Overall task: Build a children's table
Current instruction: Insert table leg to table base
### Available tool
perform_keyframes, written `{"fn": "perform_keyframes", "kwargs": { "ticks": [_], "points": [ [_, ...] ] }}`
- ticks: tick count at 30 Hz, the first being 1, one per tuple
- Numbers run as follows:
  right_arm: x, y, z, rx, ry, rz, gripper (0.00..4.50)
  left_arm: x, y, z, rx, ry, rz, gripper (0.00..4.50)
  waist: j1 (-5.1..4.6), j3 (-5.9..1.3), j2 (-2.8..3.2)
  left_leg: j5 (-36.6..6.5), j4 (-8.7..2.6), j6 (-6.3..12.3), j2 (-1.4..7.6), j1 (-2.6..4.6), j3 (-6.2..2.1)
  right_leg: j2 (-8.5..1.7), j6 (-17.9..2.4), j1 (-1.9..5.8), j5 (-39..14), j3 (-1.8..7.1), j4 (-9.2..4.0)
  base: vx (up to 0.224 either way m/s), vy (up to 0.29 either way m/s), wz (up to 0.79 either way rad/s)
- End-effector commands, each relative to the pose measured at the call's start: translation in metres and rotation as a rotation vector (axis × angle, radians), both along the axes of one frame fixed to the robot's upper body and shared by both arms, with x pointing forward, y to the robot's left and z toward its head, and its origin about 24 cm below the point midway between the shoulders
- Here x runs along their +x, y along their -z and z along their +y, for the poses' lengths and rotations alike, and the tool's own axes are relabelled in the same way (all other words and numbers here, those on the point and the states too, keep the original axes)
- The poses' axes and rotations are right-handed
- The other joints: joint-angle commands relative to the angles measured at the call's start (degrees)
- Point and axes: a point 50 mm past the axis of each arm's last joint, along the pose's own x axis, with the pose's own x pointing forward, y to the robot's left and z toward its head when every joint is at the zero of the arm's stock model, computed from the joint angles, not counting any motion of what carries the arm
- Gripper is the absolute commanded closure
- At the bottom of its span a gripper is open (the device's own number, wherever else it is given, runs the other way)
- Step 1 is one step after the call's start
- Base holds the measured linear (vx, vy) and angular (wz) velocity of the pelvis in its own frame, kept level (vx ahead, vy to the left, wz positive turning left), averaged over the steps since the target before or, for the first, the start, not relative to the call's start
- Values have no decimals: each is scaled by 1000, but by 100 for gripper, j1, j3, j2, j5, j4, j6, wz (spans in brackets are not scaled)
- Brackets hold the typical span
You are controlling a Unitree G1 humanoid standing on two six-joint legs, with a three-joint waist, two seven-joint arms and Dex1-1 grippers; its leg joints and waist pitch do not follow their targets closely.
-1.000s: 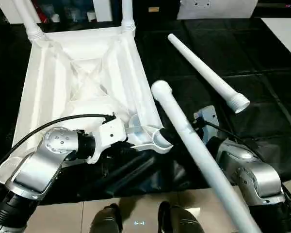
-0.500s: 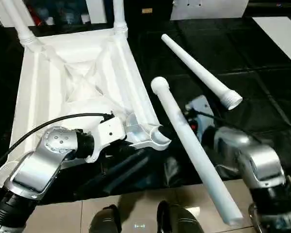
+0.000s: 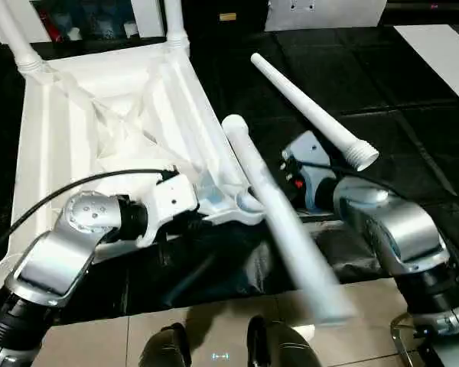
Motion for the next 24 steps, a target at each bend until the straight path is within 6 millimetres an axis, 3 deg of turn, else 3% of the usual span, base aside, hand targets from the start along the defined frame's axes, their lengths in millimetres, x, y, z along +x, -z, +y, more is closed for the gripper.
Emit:
{"fn": "perform_keyframes", "kwargs": {
  "ticks": [1,2,14,19,23,24],
  "points": [
    [21,-36,-60,-110,343,-210,3,-16,12,-1,8,81,102,450,68,-627,54,-295,-302,396,263,49,-114,-497,-1305,498,-731,424,-333,0,0,0],
    [23,-38,-63,-114,357,-222,3,-16,12,-1,8,83,104,450,73,-630,83,-291,-301,399,266,54,-118,-495,-1323,495,-698,423,-323,0,0,0],
    [25,-42,-69,-95,381,-233,3,-14,11,-1,7,77,102,450,69,-634,68,-340,-293,408,266,54,-116,-489,-1370,501,-675,420,-323,0,0,0],
    [21,-42,-65,-63,301,-245,3,-13,11,1,12,69,98,450,71,-638,64,-319,-290,422,265,51,-115,-494,-1372,507,-620,422,-316,0,0,0],
    [14,-42,-56,134,192,-198,3,-11,10,2,11,63,93,450,83,-634,50,-303,-286,441,260,45,-110,-496,-1356,515,-605,436,-310,0,0,0],
    [11,-43,-54,274,161,-176,3,-11,10,2,9,62,93,450,108,-635,65,-300,-284,482,266,77,-96,-494,-1367,490,-589,448,-314,0,0,0]
  ]
}}
